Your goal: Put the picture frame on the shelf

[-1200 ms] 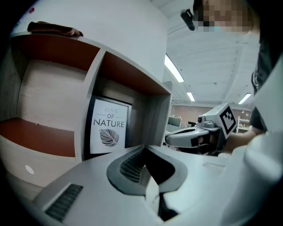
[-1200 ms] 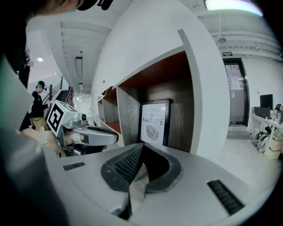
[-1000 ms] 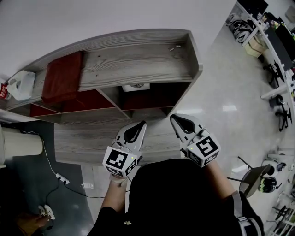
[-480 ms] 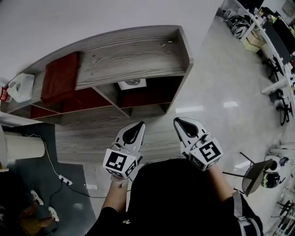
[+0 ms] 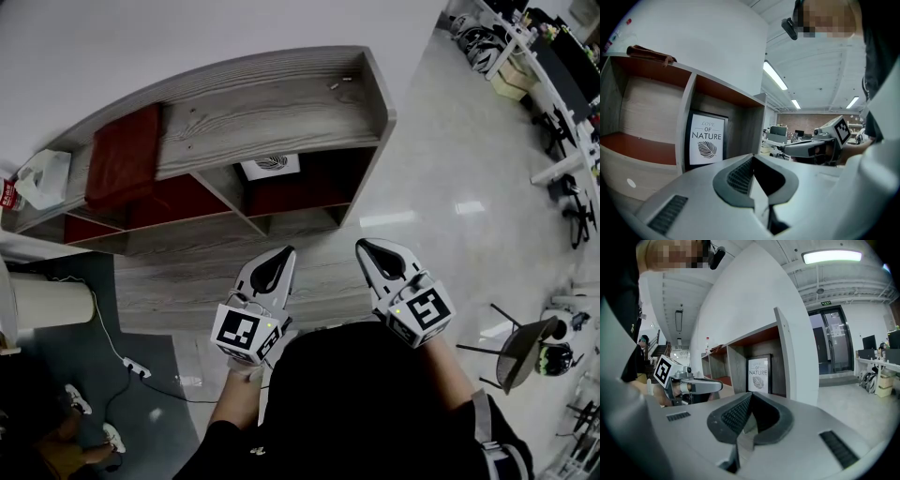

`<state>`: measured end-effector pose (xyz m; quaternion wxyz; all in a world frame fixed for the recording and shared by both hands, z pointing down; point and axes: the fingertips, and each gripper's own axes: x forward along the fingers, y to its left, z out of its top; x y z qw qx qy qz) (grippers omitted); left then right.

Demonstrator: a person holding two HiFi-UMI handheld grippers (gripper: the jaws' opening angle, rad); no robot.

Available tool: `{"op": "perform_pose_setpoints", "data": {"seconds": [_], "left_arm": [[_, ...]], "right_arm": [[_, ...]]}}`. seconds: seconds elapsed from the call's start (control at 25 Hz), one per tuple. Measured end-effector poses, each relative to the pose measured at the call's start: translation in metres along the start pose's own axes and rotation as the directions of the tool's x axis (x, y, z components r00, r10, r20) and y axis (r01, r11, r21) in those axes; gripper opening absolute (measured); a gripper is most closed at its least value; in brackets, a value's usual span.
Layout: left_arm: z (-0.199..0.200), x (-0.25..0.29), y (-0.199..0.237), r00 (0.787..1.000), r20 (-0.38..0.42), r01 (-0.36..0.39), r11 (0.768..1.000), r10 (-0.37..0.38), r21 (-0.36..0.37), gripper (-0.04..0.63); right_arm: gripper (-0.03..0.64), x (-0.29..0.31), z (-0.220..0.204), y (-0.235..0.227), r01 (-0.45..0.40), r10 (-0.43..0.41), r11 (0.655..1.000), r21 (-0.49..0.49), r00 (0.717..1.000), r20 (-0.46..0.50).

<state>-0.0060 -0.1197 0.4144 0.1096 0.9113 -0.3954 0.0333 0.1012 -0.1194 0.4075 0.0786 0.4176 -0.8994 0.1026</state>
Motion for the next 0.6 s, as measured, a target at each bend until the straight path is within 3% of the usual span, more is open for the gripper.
{"op": "perform_pose_setpoints", "data": {"seconds": [0.6], "left_arm": [[-0.006, 0.000, -0.007, 1.000, -0.017, -0.007, 1.000, 0.008, 0.006, 0.009]], "right_arm": [[-0.003, -0.001, -0.010, -0.004, 0.031, -0.031, 0.999, 0.017, 0.999, -0.034]]}}
